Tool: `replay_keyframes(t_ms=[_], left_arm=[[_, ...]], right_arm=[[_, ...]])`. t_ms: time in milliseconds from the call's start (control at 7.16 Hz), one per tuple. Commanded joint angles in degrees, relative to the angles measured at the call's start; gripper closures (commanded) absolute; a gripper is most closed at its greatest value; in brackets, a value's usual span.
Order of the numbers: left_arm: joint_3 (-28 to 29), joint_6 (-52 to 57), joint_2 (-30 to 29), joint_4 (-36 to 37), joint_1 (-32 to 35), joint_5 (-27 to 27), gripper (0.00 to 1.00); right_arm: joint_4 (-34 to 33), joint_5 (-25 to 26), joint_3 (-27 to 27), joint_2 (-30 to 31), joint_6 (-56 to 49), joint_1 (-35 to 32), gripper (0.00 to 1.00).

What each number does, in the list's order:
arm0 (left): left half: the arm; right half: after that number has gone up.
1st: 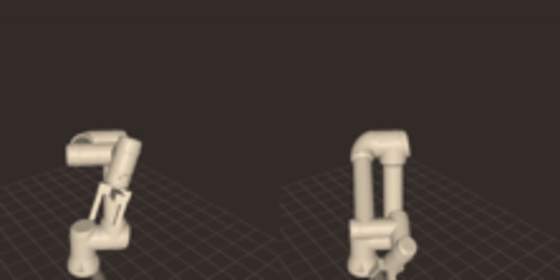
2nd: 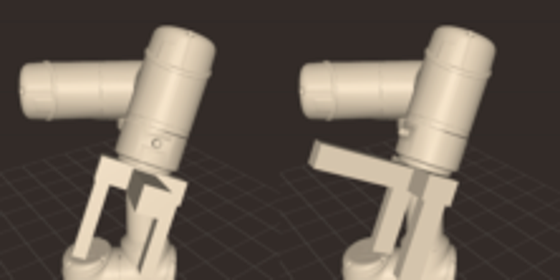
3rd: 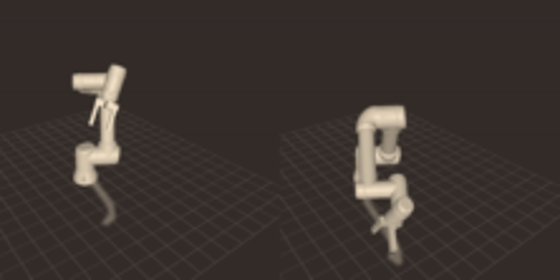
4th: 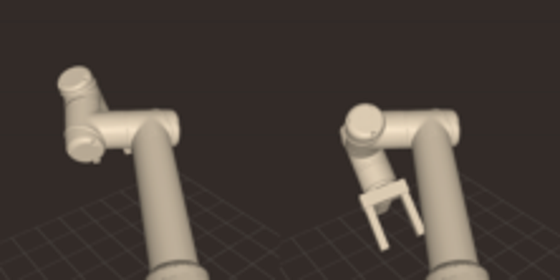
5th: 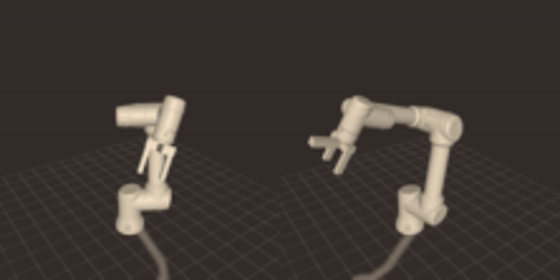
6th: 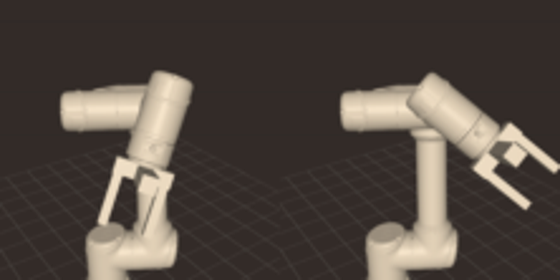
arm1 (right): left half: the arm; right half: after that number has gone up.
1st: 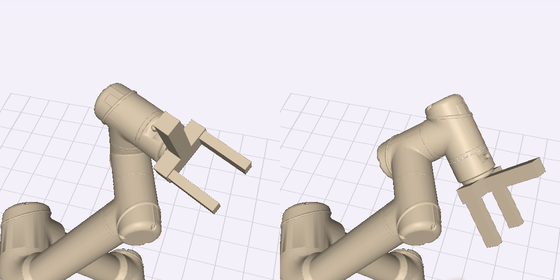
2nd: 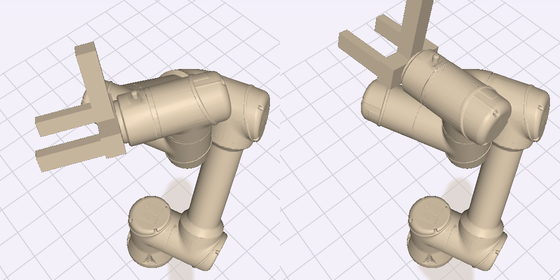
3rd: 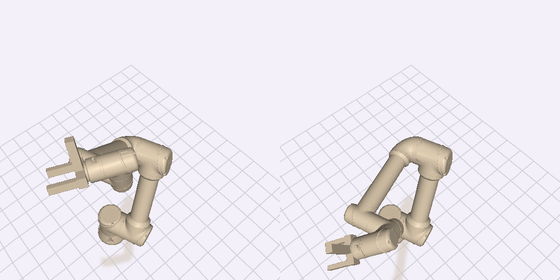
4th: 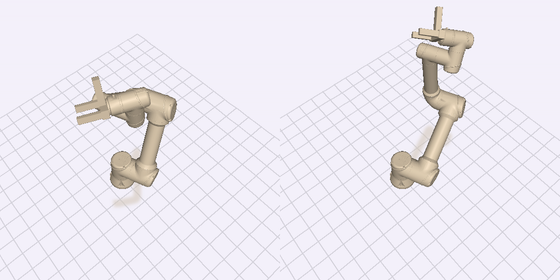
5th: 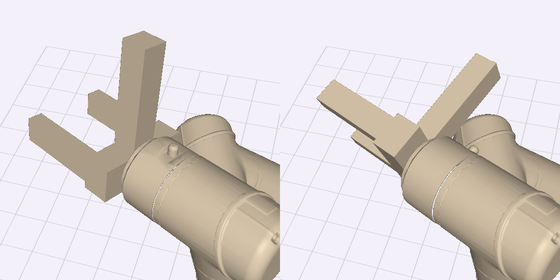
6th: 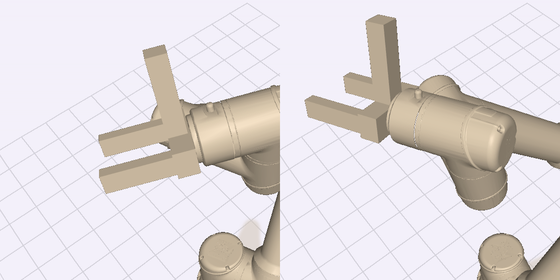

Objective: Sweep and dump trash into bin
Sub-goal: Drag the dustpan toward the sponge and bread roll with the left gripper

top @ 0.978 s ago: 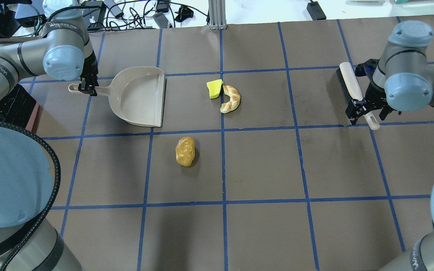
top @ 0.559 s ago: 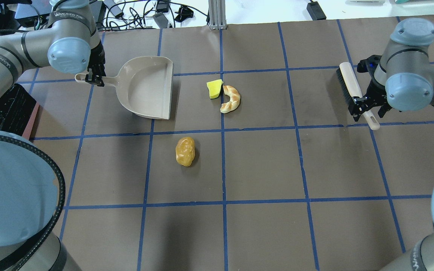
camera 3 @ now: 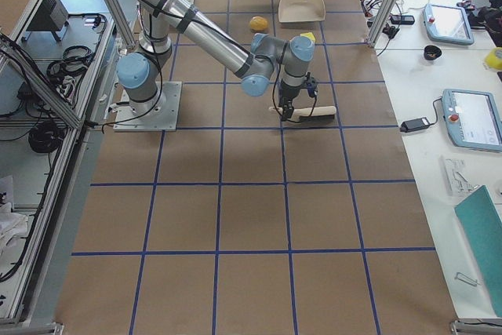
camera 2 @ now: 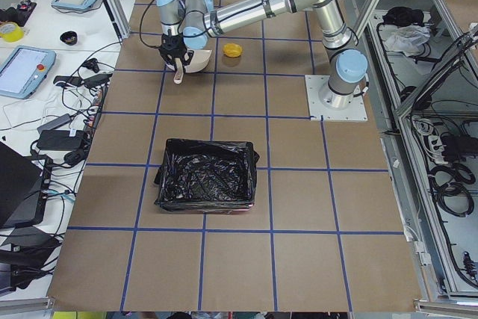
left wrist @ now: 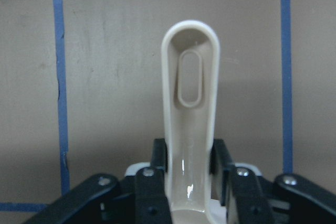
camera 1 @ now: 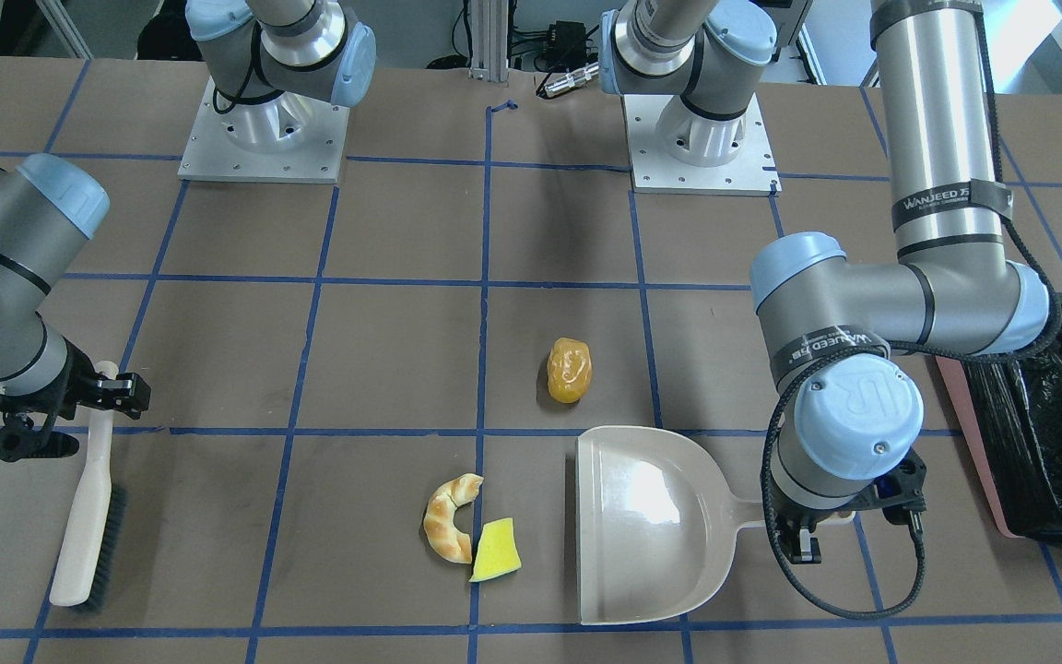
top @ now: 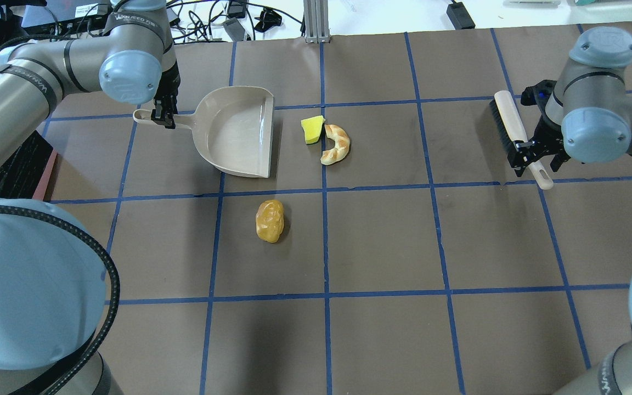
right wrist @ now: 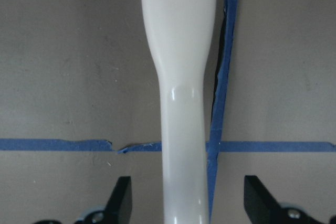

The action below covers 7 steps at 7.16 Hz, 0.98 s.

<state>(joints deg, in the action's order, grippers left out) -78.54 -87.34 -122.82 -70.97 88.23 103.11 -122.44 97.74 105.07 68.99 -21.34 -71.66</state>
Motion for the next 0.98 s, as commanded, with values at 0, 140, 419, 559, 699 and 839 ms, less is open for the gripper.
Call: replay_keyframes(t_ms=[0,140,419,559,699,839], left_arm=[[6.28,-4.74,-2.15,-9.78,1.33,0.42,1.0],[6.81,-6.51,-2.59,-9.36,1.85,1.46,1.0],[10.75,-13.53,-5.74,-9.01,3.52,5.15,1.0],[12.34,-14.34,-7.24,-9.01,4.66,6.65,1.0],[12.36,-14.87,-8.04,-9.01,5.72,7.7,1.0],[12.27,-14.26,-8.05,-9.27,7.03,8.24,1.0]], right_arm=[[0.45,0.08,0.05,0.0,-0.02,0.03,0.45],[0.36,0.09,0.05,0.0,0.06,0.03,0.49],[0.45,0.0,0.05,0.0,-0.11,0.03,0.63],[0.36,-0.09,0.05,0.0,-0.02,0.03,0.69],[0.27,-0.18,0.05,0.0,0.06,0.03,0.69],[0.27,-0.18,-0.04,0.0,0.07,0.03,0.69]])
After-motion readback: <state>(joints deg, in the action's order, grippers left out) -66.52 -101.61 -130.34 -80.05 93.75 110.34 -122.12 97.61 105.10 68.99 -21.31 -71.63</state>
